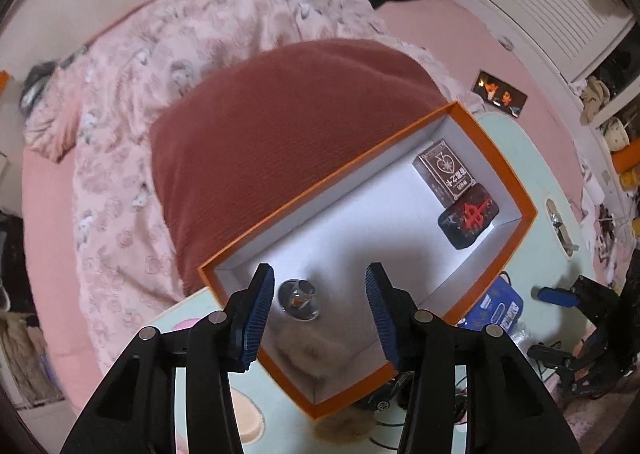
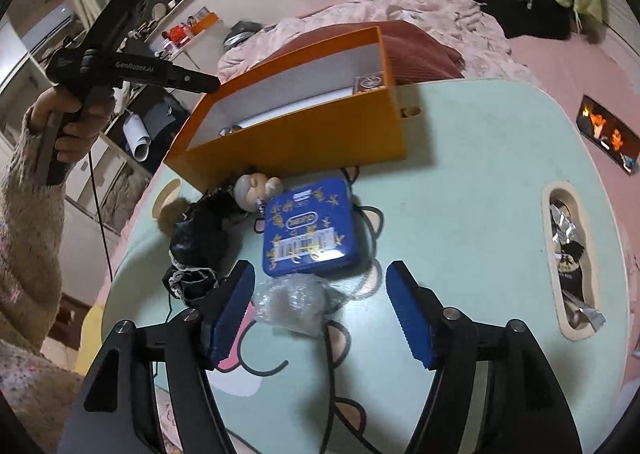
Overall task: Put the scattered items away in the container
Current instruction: 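Grasp the round silver object in the box with the left tool, then lower the silver object onto the table with the left tool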
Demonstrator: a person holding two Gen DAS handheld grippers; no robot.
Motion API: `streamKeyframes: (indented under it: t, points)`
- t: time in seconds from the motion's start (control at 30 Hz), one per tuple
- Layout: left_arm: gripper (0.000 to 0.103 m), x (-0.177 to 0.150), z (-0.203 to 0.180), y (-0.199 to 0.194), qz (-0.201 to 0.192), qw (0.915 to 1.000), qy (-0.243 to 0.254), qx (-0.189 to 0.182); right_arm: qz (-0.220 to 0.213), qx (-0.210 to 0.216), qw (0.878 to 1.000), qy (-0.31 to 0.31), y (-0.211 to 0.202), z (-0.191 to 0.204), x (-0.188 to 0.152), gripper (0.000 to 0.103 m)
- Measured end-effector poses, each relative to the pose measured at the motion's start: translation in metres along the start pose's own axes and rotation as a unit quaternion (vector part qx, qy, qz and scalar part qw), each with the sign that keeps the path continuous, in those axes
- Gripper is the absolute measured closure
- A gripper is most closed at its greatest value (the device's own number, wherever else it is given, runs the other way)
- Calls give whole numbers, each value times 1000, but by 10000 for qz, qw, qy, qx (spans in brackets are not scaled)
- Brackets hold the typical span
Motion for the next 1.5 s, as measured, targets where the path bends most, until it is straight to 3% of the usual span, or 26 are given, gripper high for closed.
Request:
streamKeyframes:
  t: [0.1, 0.3, 0.5, 0.67, 0.73, 0.8, 0.97, 1.17, 1.33, 1.5]
  points:
    - [58, 1, -4, 10, 228, 9997, 101, 34, 35, 6, 10000, 30, 3, -3, 1, 34]
    - [61, 1, -11, 28, 626, 9954, 547, 486, 130, 95, 9998, 135, 6, -9, -3, 34]
    - [61, -9, -11, 47, 1030, 9857, 842, 1030, 131, 121, 9997, 157, 4, -10, -4, 34]
    - [61, -17, -15, 62, 1259, 9796, 1018, 1190, 121, 143, 9996, 207, 3, -12, -4, 34]
    - [67, -22, -19, 72, 1355, 9744, 1204, 1328, 114, 150, 9995, 249, 3, -13, -5, 34]
    - [75, -20, -19, 70, 1302, 9763, 1150, 1290, 112, 167, 9994, 276, 3, -13, -5, 34]
    - [76, -17, -19, 63, 915, 9853, 955, 1085, 83, 144, 9995, 276, 1, -12, -5, 34]
    - [76, -15, -26, 9, -136, 9980, 471, 397, 78, 103, 9996, 243, 0, -12, -5, 34]
    - [76, -47, -40, -50, -835, 9960, 153, -264, 77, 55, 9997, 237, 0, -12, -5, 34]
    - [76, -101, -38, -55, -1093, 9909, -410, -668, 38, 34, 9997, 223, -2, -11, -4, 34]
Point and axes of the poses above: each gripper's, at about its wrist camera, not at the fingertips, and y roughly the way its jaws point, z to its left, x to its top, the point moved 6 cm from there along y, roughly the way its jaws point, and after that the axes turned 9 degrees about x, right-handed, at the moved point
